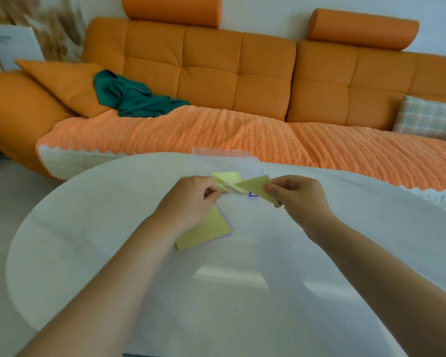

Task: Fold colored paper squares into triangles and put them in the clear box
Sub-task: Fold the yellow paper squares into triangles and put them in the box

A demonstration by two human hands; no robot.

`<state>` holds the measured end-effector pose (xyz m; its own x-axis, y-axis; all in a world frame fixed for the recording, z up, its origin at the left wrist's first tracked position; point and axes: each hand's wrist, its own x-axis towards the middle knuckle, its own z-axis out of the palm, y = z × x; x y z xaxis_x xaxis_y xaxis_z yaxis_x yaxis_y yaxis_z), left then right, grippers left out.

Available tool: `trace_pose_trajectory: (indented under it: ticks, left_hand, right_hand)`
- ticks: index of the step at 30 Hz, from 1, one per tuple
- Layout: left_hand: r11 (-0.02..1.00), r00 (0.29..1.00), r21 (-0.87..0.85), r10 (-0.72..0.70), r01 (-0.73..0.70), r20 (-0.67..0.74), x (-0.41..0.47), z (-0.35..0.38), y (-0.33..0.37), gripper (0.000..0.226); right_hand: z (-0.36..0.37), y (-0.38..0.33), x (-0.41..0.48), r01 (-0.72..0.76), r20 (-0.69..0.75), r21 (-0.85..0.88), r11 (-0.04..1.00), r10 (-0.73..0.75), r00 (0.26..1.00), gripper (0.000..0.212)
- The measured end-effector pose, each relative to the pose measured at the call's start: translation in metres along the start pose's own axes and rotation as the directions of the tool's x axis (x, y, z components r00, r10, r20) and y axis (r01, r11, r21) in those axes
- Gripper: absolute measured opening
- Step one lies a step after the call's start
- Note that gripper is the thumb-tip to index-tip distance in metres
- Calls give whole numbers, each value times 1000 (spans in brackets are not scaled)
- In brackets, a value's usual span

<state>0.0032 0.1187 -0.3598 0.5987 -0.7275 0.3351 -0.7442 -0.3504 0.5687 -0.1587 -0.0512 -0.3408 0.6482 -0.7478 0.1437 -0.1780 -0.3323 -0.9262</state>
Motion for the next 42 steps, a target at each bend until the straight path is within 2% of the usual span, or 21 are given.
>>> trace_pose_trajectory:
  ticks: [2,4,9,13,19,22,25,27,30,33,35,37,40,42]
  left_hand:
    - [999,997,52,-6,10,-72,7,-6,-13,8]
    - [992,995,118,-22,34,-100,12,-7,-24,18]
    - [990,998,131,-57,60,-30,18,1,-38,42]
    - [988,993,107,-118,115,23,21,6,-47,43]
    - [986,991,106,-131,127,32,24,10,-52,43]
    - [986,991,107,-134,131,24,24,11,-52,43]
    - [984,991,116,-135,132,15,23,12,-51,43]
    - [984,991,120,-135,132,18,23,12,-50,44]
    - [983,991,132,-130,126,24,22,11,-50,46]
    - [985,992,124,-124,120,26,22,10,-51,47]
    - [986,992,117,-125,122,25,20,8,-50,49]
    - [985,991,112,-130,128,11,18,5,-50,51]
    - [981,989,126,-144,148,-38,13,-1,-51,44]
    - [975,986,153,-158,163,-45,9,-6,-52,39]
  right_hand:
    - [14,-8,21,8,-25,10,1000,-8,1000,8]
    - [31,-16,43,21,-17,7,1000,-21,1000,7]
    - [69,-24,89,10,91,-167,986,5,996,10]
    - [85,-26,110,15,215,-305,952,53,975,10]
    - [95,-17,124,17,297,-466,885,138,945,12]
    - [105,-13,126,28,287,-528,849,147,947,13]
    - [107,-14,126,94,239,-674,733,95,966,19]
    - [106,-15,124,128,205,-710,692,30,978,22]
    - [106,-14,122,217,254,-669,711,-55,966,16]
    - [107,-10,116,229,337,-571,788,-29,941,10]
    - [104,-10,114,204,330,-523,827,-25,944,7]
    - [97,-12,112,226,294,-480,848,-87,952,8]
    - [86,-20,97,283,230,-460,842,-196,953,11]
    - [82,-23,80,310,239,-446,840,-223,945,13]
